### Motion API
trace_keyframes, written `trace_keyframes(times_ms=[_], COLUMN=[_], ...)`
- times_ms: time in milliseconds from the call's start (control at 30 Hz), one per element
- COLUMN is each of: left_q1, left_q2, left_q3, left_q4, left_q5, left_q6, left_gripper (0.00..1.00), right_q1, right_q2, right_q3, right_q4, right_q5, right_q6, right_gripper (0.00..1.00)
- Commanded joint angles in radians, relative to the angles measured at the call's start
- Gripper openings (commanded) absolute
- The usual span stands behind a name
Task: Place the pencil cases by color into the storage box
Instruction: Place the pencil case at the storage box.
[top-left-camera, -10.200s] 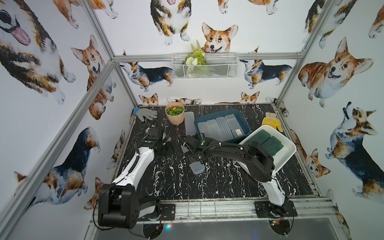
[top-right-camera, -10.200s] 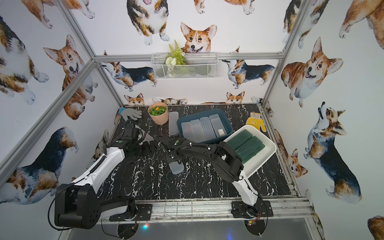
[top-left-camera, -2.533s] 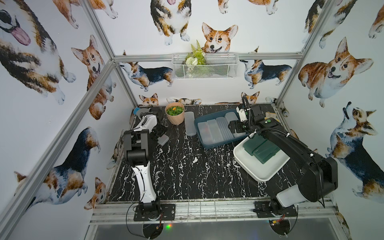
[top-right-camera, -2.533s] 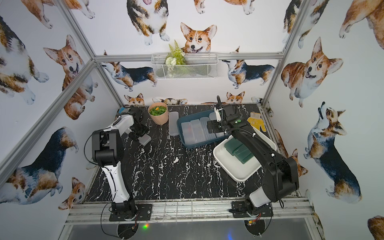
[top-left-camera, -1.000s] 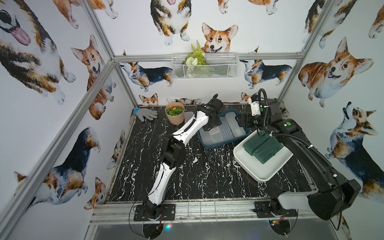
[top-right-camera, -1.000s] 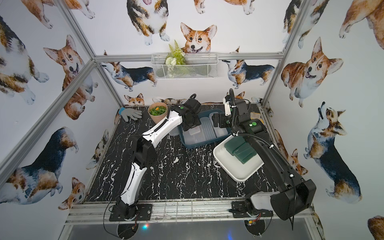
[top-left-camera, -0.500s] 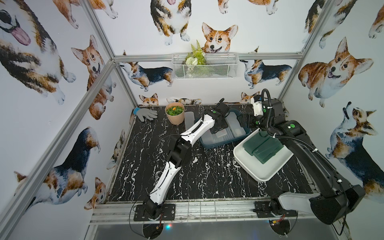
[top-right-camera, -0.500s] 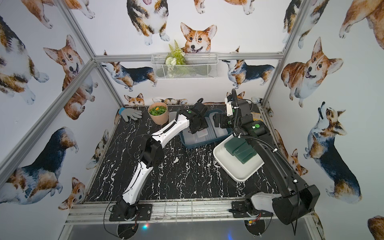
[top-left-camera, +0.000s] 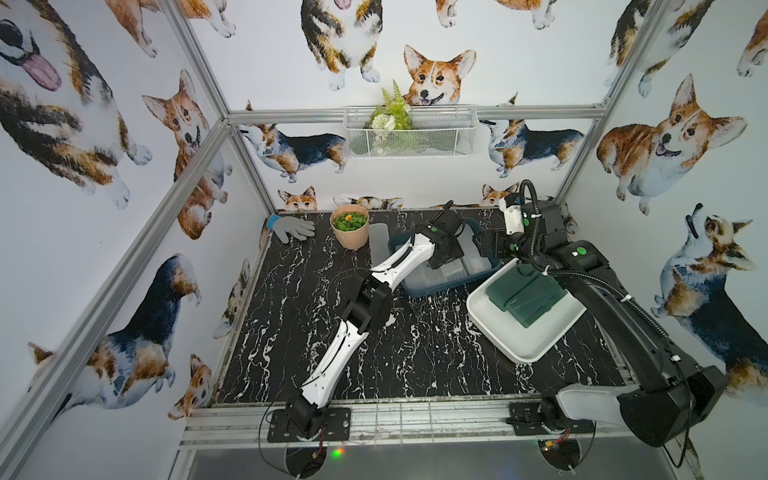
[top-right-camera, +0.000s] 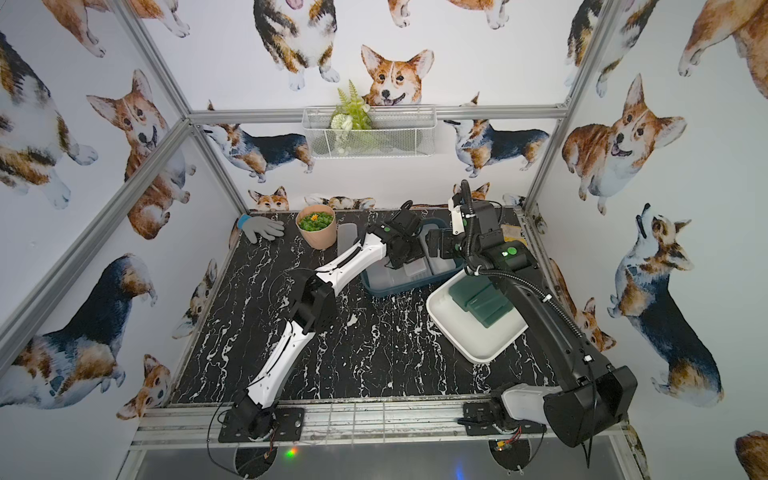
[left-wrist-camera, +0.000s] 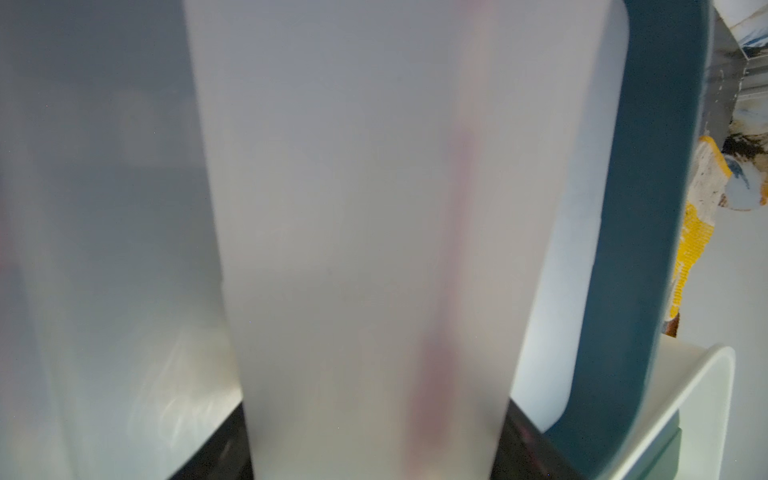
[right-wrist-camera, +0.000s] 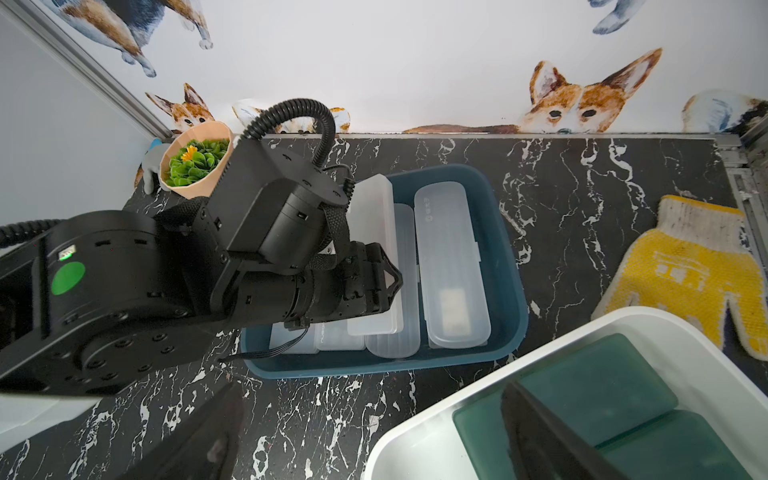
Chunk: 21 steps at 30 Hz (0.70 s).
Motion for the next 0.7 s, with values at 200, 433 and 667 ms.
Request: trace_keyframes(times_ms=[200,433,667], left_q1=[0.000,-0.005,-0.005], left_q2=[0.031,0.043,0.055], left_q3=[0.034,0.042,0.043], left_q4=[0.002,-0.017,-0.022], left_q5=[-0.001,0.002,0.013], left_q6=[0.031,0.050,0.058], left_gripper=[0.62,0.62,0.65], right_q1=[-0.001,-0.001,-0.001], right_q2=[0.012,-0.006,-0.014], right_q3=[-0.010,-0.012,-0.034], right_q4=[0.031,0.059,0.067], right_q5=[-0.029,-0.097,-0.128], right_q6=[-0.001,0.003,0.022], right_gripper=[0.97,0.97,0.97])
